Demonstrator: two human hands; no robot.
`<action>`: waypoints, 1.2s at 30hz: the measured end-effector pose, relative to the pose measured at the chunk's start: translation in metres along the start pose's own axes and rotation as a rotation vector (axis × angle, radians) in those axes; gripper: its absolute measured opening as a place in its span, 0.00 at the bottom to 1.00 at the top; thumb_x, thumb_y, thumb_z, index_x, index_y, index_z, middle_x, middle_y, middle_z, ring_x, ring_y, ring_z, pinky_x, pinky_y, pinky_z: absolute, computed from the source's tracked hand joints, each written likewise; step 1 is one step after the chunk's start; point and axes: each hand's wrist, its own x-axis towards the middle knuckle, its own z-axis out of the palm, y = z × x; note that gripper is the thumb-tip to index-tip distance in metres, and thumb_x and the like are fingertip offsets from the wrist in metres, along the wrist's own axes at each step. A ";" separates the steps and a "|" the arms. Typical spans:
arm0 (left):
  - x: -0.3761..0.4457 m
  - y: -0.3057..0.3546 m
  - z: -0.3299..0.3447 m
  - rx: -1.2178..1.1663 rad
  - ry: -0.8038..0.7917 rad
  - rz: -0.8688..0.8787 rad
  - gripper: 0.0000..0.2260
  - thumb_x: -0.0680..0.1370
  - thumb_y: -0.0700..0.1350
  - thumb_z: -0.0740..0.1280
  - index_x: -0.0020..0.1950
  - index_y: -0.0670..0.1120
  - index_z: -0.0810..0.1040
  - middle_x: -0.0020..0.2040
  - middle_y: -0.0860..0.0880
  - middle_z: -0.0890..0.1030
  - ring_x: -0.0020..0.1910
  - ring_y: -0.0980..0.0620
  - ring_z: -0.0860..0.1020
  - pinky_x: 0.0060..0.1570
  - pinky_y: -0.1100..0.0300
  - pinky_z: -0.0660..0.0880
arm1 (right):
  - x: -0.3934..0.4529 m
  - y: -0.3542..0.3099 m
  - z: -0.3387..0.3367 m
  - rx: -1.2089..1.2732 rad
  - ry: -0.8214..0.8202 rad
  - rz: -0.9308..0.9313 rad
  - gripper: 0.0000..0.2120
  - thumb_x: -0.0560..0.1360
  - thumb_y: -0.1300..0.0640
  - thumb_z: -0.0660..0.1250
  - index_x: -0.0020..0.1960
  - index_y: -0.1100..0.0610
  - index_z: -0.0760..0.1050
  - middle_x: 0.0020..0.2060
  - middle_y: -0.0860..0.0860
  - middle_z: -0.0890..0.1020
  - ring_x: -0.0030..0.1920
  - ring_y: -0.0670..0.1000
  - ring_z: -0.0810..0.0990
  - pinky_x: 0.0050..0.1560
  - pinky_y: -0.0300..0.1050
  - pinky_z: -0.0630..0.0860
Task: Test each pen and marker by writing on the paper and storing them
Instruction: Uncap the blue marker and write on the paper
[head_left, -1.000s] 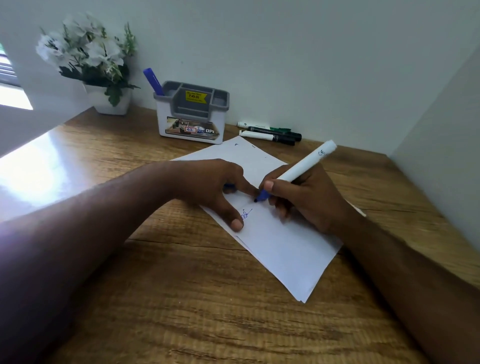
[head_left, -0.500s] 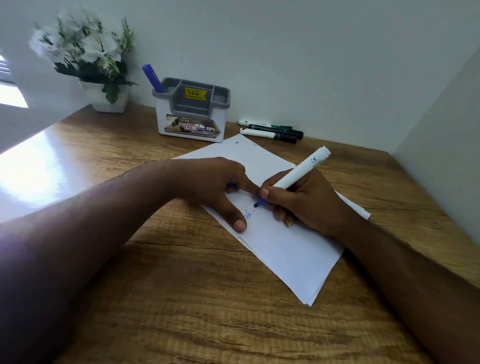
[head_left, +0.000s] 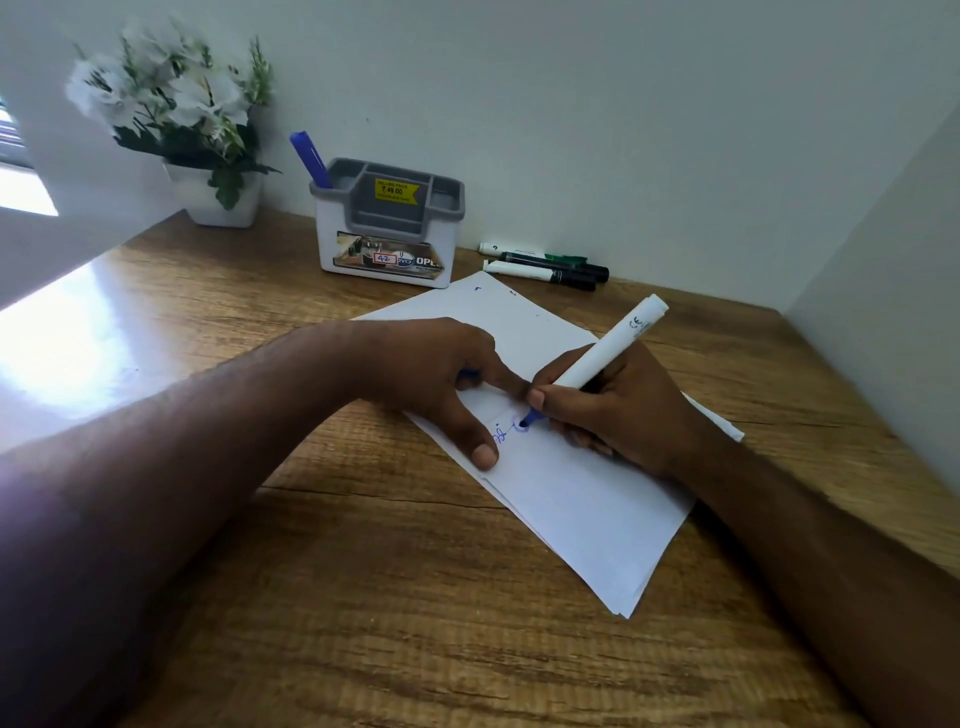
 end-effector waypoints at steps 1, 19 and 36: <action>0.000 0.001 0.000 -0.003 0.001 0.003 0.39 0.56 0.68 0.67 0.66 0.59 0.71 0.44 0.60 0.69 0.44 0.57 0.69 0.41 0.62 0.66 | 0.000 0.001 0.000 -0.006 0.012 -0.003 0.06 0.73 0.61 0.72 0.39 0.62 0.82 0.24 0.58 0.76 0.20 0.49 0.70 0.21 0.38 0.67; 0.001 0.004 -0.001 -0.014 -0.033 -0.003 0.33 0.58 0.67 0.67 0.63 0.68 0.68 0.46 0.59 0.70 0.44 0.57 0.69 0.39 0.63 0.64 | 0.000 0.002 -0.003 -0.044 0.079 0.020 0.06 0.72 0.62 0.71 0.38 0.65 0.81 0.21 0.44 0.76 0.23 0.41 0.73 0.27 0.34 0.68; 0.000 0.006 -0.002 0.005 -0.034 0.015 0.35 0.58 0.68 0.66 0.65 0.70 0.64 0.46 0.60 0.69 0.45 0.57 0.69 0.40 0.63 0.65 | 0.002 0.000 0.001 -0.067 0.209 0.093 0.08 0.71 0.62 0.71 0.33 0.58 0.81 0.21 0.45 0.77 0.23 0.40 0.75 0.27 0.30 0.68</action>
